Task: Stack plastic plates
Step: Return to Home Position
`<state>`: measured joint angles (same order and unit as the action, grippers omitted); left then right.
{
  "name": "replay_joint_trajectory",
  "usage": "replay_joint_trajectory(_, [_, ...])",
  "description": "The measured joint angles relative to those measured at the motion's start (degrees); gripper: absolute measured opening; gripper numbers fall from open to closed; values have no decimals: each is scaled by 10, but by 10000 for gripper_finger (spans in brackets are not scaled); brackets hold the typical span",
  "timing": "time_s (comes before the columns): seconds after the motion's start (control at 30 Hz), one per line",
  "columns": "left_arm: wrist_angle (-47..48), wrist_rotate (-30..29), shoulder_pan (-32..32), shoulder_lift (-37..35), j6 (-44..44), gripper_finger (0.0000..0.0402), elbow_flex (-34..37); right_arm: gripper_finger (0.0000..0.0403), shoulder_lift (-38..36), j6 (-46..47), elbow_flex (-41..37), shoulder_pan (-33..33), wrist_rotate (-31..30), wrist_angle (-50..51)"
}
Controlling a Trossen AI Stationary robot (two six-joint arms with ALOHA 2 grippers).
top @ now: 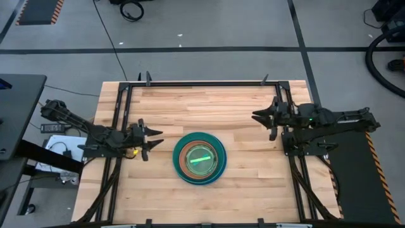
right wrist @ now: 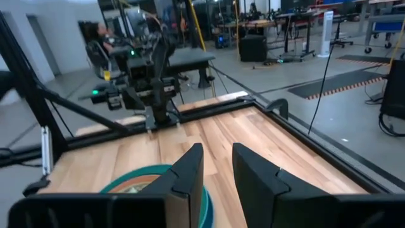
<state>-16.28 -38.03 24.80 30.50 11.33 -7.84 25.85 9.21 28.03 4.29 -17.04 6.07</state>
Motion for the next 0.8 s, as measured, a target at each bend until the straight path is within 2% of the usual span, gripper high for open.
replay_joint_trajectory(0.27, [47, -6, 2, -67, -18, 175, 0, 94, -90, 32, -22, 0, -9, 47])
replay_joint_trajectory(0.57, [86, 12, 2, -69, 21, 175, 0, 94, -133, 59, -134, 0, -9, -51])
replay_joint_trajectory(0.8, [94, 45, 3, -69, 43, 175, 0, 94, -170, -9, -160, 0, -12, -109])
